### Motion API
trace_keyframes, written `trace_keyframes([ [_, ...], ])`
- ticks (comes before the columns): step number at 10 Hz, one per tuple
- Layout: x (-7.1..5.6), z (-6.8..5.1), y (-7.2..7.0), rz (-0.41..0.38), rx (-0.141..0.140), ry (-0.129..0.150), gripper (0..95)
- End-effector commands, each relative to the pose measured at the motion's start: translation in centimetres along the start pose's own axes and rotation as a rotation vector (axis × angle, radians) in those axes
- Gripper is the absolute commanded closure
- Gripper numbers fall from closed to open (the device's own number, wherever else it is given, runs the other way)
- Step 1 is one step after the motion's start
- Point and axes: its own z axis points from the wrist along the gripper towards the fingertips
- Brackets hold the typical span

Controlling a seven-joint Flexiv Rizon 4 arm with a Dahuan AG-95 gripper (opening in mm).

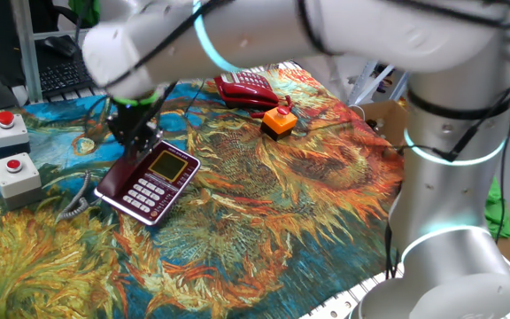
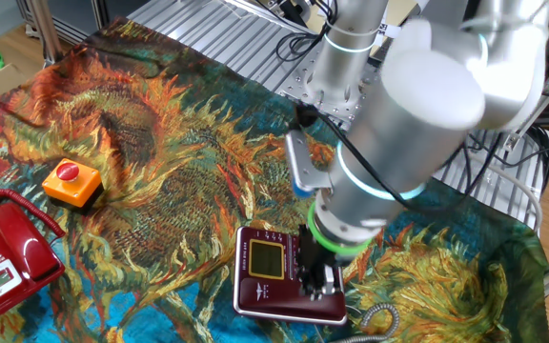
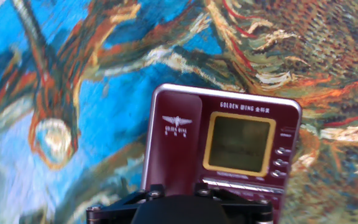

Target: Place the handset of the telephone on the corresponding phone cradle

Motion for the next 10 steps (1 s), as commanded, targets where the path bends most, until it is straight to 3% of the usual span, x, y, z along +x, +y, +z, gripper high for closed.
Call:
trace_keyframes([
  [1,0.2,-1.6,-0.7,-0.298,-0.039,0.094,95.0],
  [2,0.2,-1.6,-0.7,-0.298,-0.039,0.094,95.0],
  [3,0.1,-1.6,-0.7,-0.394,0.024,0.117,95.0],
  [4,-0.3,-1.7,-0.9,-0.453,0.054,0.111,95.0],
  [6,-0.4,-2.3,-2.0,-0.584,0.070,0.104,95.0],
  [8,-0.8,-2.5,-3.2,-0.715,0.114,0.083,95.0],
  [10,-0.9,-2.6,-4.6,-0.798,0.110,0.078,95.0],
])
